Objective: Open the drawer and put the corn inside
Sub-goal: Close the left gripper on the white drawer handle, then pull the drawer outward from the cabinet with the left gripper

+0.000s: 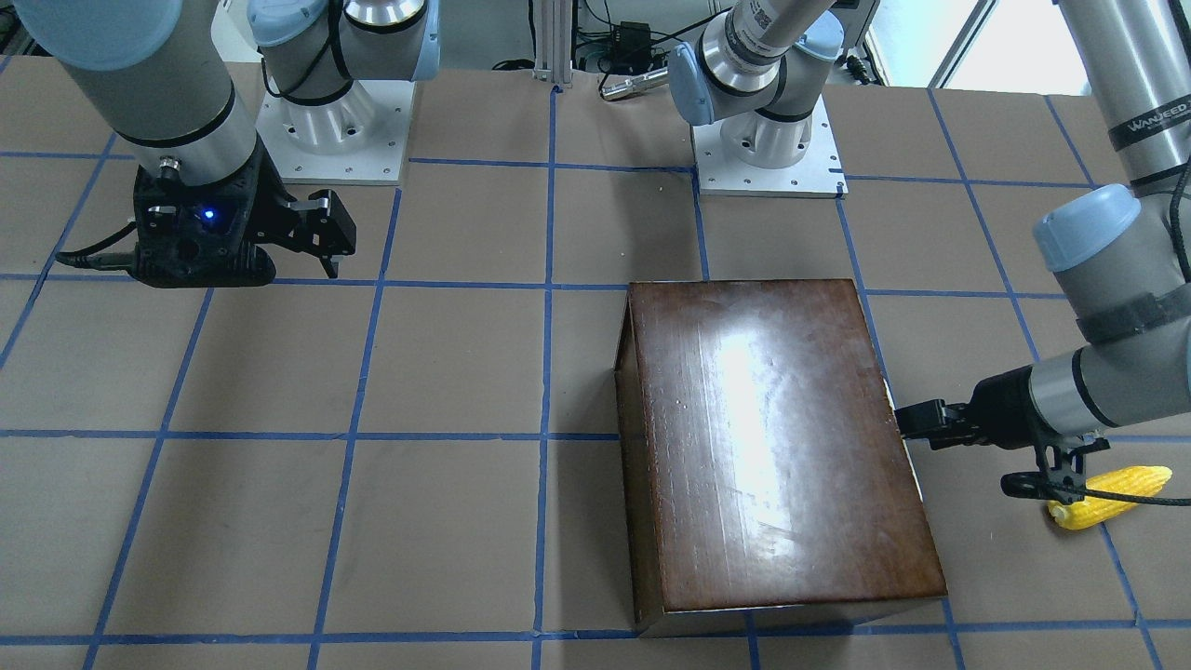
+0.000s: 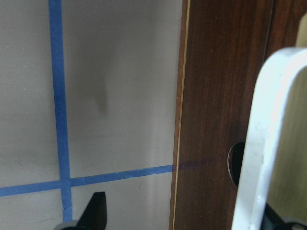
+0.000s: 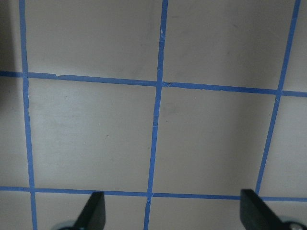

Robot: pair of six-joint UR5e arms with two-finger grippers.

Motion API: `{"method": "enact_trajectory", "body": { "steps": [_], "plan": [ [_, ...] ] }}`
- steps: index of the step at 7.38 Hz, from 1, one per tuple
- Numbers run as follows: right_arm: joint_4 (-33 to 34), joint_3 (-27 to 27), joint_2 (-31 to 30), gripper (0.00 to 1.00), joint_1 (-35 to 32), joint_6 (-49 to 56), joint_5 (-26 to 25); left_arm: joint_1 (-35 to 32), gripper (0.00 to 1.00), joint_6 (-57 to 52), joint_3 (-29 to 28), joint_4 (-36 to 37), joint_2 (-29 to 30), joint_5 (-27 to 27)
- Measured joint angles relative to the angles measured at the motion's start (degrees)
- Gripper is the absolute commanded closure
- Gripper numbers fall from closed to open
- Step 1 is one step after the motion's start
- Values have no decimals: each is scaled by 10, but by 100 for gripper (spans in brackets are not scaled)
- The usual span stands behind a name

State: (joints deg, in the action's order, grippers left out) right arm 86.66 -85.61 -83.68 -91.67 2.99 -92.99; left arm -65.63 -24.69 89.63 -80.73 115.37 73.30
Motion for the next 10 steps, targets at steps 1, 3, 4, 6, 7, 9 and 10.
{"method": "enact_trajectory", "body": {
  "steps": [1, 3, 4, 6, 7, 9, 10],
  "plan": [
    [0, 0, 0, 0, 0, 0, 0, 1, 0, -6, 1, 4, 0, 0],
    [0, 0, 0, 0, 0, 0, 0, 3, 0, -11, 1, 14, 0, 1],
    [0, 0, 0, 0, 0, 0, 0, 3, 0, -12, 1, 18, 0, 2],
    [0, 0, 0, 0, 0, 0, 0, 15, 0, -15, 0, 21, 0, 1],
    [0, 0, 0, 0, 0, 0, 0, 24, 0, -19, -1, 23, 1, 1],
    [0, 0, 0, 0, 0, 0, 0, 34, 0, -22, -6, 24, 4, 2],
    [0, 0, 0, 0, 0, 0, 0, 39, 0, -23, -8, 25, 6, 3]
  ]
}}
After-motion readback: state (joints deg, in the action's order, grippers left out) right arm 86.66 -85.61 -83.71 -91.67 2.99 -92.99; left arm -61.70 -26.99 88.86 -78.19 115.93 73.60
